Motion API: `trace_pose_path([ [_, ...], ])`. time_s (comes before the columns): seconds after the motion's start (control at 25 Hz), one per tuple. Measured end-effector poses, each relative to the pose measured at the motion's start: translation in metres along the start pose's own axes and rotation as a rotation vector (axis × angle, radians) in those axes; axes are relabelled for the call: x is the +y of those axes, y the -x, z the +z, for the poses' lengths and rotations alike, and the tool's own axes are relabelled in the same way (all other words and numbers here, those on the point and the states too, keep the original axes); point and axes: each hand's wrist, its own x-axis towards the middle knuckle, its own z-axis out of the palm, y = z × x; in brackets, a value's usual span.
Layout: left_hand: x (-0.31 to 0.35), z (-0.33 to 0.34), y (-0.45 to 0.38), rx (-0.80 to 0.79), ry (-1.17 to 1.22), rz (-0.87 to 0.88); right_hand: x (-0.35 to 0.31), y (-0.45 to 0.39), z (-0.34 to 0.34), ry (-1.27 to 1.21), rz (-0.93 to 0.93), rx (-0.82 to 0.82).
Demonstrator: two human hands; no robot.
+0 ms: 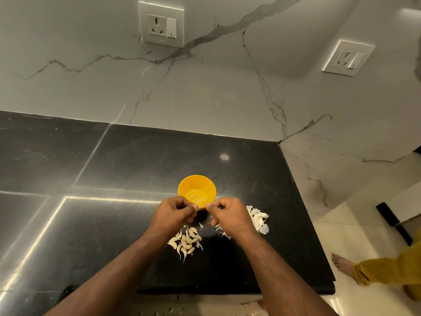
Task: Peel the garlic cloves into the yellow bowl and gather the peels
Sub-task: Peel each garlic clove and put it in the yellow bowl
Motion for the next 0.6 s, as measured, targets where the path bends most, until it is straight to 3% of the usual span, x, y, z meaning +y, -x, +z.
trace_pose_path([
  [0.16,0.005,-0.005,-0.011,0.126,-0.153,0.061,0.002,-0.005,-0.004,0.154,-0.070,0.091],
  [0.32,0.010,-0.001,-0.024,0.165,-0.303,0.087,0.000,-0.017,-0.005,0.403,-0.117,-0.032],
  [0.6,0.011,0.000,-0.025,0.054,-0.574,0.149,-0.012,-0.039,0.006,0.769,-0.056,-0.248],
])
